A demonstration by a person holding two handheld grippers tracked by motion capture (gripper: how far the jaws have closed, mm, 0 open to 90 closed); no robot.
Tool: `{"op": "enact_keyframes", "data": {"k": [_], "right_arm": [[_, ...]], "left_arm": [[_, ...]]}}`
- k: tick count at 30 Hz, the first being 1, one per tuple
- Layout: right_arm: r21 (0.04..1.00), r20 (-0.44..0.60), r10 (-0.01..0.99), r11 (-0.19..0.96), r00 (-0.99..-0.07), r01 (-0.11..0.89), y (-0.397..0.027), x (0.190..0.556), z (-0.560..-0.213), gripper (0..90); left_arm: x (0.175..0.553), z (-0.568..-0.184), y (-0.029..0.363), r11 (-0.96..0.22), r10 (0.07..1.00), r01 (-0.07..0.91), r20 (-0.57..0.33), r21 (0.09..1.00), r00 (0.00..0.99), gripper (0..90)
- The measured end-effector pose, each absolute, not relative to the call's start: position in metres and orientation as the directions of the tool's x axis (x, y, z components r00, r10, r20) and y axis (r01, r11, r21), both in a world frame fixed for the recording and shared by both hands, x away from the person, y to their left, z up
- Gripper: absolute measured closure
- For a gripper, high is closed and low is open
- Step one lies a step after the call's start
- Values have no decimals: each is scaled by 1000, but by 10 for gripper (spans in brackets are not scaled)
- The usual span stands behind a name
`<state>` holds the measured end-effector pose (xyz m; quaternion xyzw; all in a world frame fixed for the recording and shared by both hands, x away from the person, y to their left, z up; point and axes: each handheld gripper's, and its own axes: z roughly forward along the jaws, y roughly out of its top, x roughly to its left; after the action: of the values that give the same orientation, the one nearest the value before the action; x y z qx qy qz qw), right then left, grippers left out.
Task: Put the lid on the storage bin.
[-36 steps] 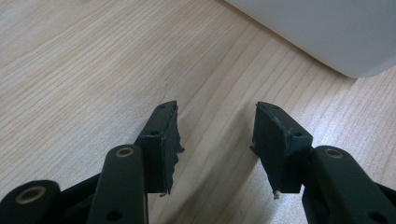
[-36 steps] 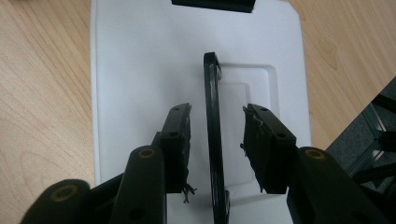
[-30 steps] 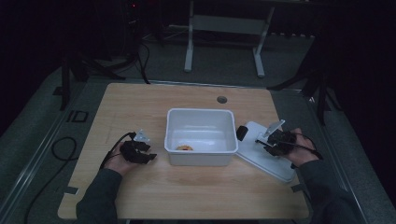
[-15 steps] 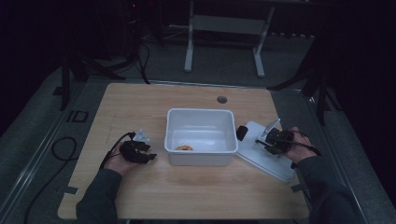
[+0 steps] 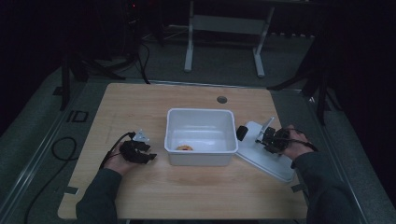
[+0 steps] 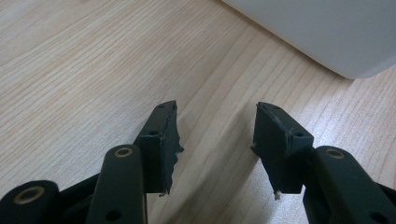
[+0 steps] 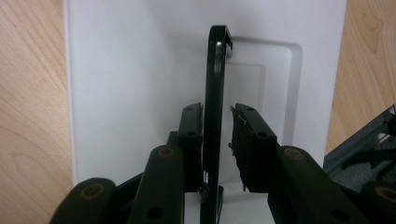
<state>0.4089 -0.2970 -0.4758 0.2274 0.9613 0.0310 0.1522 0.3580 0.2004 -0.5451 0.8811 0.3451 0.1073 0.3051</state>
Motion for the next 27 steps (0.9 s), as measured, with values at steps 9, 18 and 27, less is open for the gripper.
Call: {"op": "enact_keyframes", "data": {"k": [9, 18, 27], "right_arm": [[103, -253, 447, 894, -858, 436, -297, 416, -478, 761], [74, -232, 444, 895, -865, 439, -298, 422, -478, 806], [60, -220, 436, 899, -872, 434, -300, 426, -476, 835]], "left_arm": [[358, -545, 200, -578, 672, 542, -21, 610, 741, 500], [358, -545, 201, -580, 670, 541, -21, 609, 742, 500], [358, -545, 201, -579, 670, 541, -22, 610, 742, 499]]}}
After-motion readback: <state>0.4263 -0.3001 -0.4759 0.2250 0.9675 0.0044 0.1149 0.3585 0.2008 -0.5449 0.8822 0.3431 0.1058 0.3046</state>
